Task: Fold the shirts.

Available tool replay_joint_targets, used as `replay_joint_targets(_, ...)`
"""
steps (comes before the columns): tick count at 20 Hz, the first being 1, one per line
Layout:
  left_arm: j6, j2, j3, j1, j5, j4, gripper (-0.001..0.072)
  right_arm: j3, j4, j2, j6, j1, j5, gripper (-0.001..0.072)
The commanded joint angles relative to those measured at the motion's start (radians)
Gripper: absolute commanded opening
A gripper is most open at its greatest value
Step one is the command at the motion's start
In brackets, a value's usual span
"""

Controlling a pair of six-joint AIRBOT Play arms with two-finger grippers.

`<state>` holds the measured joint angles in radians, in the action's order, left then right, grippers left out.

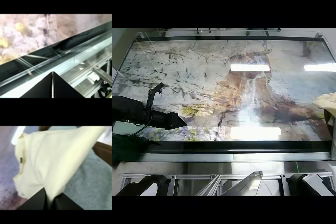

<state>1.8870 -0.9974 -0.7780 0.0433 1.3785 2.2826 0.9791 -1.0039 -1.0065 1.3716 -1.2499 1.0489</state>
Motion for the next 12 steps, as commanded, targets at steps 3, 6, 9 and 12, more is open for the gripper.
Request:
replay_joint_targets(3, 0.017, -0.019, 0.0, 0.0, 0.011, -0.002, 0.0024, -0.071, -0.135, -0.031, 0.058, -0.053, 0.008, 0.0343)
replay_joint_targets(6, 0.018, -0.019, 0.0, 0.001, 0.002, -0.001, 0.0024, -0.07, -0.049, -0.02, 0.058, -0.053, 0.016, 0.0673)
replay_joint_targets(9, 0.018, -0.019, -0.002, 0.001, 0.003, 0.0, 0.0024, -0.069, 0.209, 0.002, 0.002, -0.029, 0.054, 0.0627)
replay_joint_targets(12, 0.031, -0.015, -0.063, 0.0, 0.005, 0.059, 0.0023, -0.069, 0.526, 0.026, -0.145, 0.116, 0.163, 0.0041)
